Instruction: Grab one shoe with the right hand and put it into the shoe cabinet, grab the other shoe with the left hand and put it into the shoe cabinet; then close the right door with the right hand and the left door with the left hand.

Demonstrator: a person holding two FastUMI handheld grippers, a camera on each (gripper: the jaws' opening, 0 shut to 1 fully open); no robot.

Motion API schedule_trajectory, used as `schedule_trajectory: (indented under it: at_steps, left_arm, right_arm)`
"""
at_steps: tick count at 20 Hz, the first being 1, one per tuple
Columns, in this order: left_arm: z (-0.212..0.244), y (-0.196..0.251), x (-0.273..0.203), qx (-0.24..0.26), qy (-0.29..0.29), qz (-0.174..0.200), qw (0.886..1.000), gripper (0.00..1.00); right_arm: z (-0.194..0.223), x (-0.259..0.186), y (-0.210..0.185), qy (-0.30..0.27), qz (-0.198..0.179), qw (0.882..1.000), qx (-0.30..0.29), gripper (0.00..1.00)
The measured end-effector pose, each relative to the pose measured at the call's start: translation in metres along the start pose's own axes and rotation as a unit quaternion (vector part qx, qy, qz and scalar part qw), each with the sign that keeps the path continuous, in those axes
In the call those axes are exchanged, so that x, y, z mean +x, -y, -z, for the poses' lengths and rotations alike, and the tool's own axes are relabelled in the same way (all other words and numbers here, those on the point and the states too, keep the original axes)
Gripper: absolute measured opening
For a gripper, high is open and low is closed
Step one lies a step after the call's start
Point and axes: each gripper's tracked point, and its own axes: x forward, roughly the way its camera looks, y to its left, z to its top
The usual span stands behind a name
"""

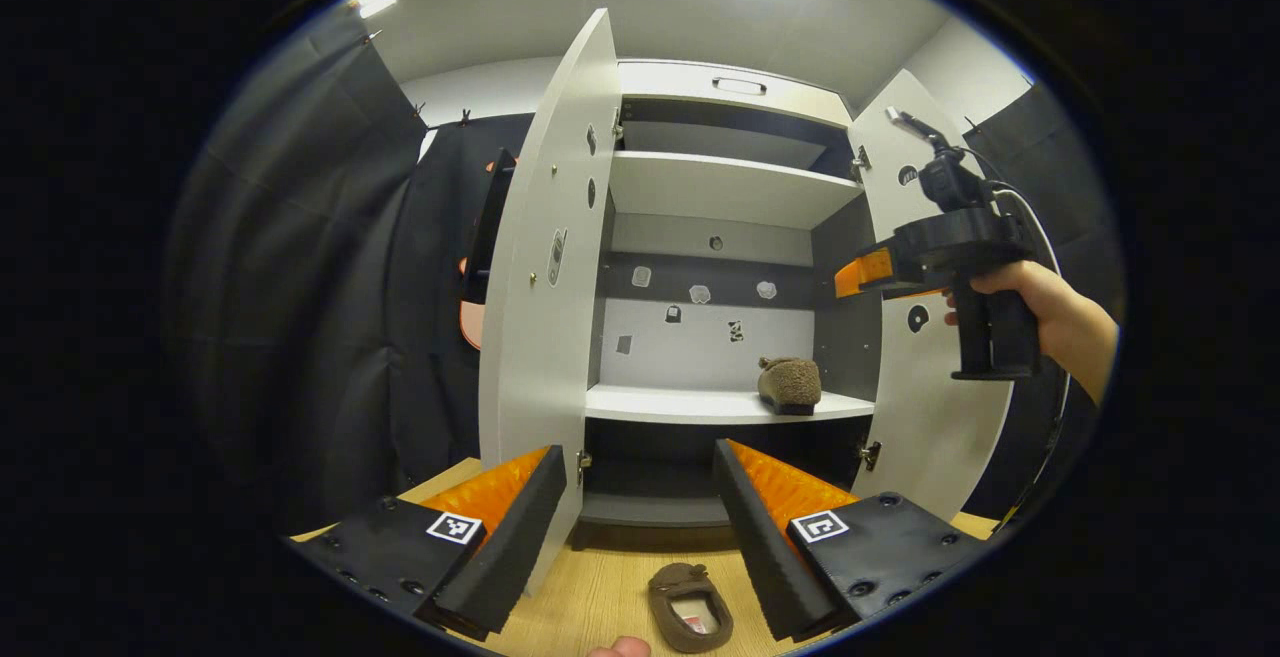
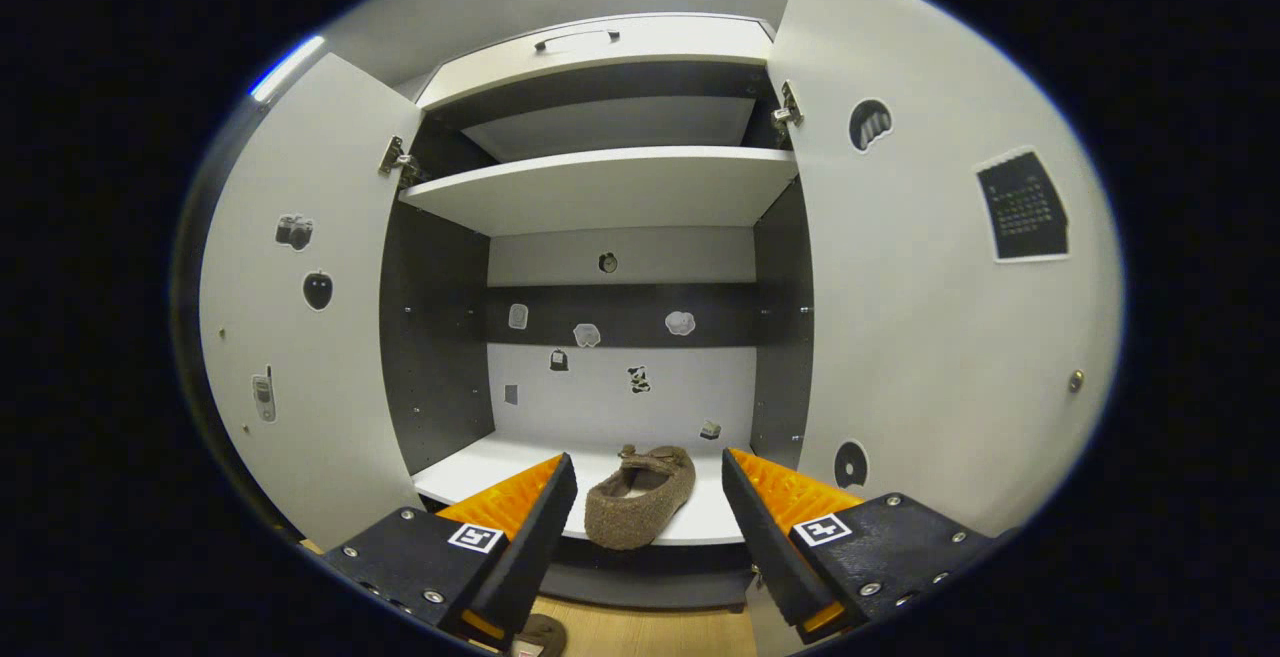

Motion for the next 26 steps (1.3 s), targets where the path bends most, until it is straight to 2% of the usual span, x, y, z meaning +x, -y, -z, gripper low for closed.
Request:
schedule_trajectory:
  at_steps: [1, 6, 7, 10, 11, 14, 16, 19, 21, 23, 26]
  left_arm:
    - [0.001, 0.003, -0.001, -0.002, -0.002, 0.003, 1.0, 0.99]
    - [0.016, 0.013, -0.002, -0.01, -0.018, 0.012, 1.0, 0.94]
    - [0.021, 0.014, -0.002, -0.011, -0.024, 0.012, 1.0, 0.97]
    - [0.038, 0.01, -0.001, -0.012, -0.048, 0.009, 0.999, 0.96]
    - [0.044, 0.01, 0.001, -0.014, -0.057, 0.012, 0.998, 0.99]
    - [0.072, 0.016, 0.018, -0.022, -0.103, 0.033, 0.994, 0.94]
    - [0.116, 0.024, 0.026, -0.025, -0.16, 0.054, 0.985, 0.97]
    - [0.198, 0.03, 0.028, -0.037, -0.249, 0.072, 0.965, 0.97]
    - [0.244, 0.024, 0.03, -0.021, -0.286, 0.062, 0.956, 0.97]
    - [0.284, 0.015, 0.021, 0.006, -0.332, 0.049, 0.942, 0.97]
    - [0.323, 0.02, 0.013, -0.014, -0.382, 0.048, 0.923, 0.98]
  right_arm:
    - [0.005, -0.012, 0.001, 0.005, 0.001, 1.0, 0.003, 0.9]
    - [0.038, -0.072, 0.014, 0.044, 0.024, 0.999, -0.003, 0.9]
    - [0.048, -0.086, 0.016, 0.047, 0.029, 0.998, -0.008, 0.9]
    - [0.076, -0.123, 0.022, 0.053, 0.042, 0.997, -0.02, 0.9]
    - [0.083, -0.132, 0.025, 0.056, 0.047, 0.997, -0.026, 0.9]
    - [0.098, -0.16, 0.026, 0.061, 0.064, 0.996, -0.035, 0.9]
    - [0.109, -0.169, 0.029, 0.049, 0.065, 0.996, -0.028, 0.9]
    - [0.119, -0.18, 0.035, 0.037, 0.068, 0.997, -0.012, 0.9]
    - [0.123, -0.186, 0.041, 0.032, 0.071, 0.997, -0.007, 0.9]
    - [0.129, -0.191, 0.048, 0.023, 0.076, 0.997, -0.011, 0.9]
    - [0.133, -0.198, 0.056, 0.017, 0.082, 0.996, -0.014, 0.9]
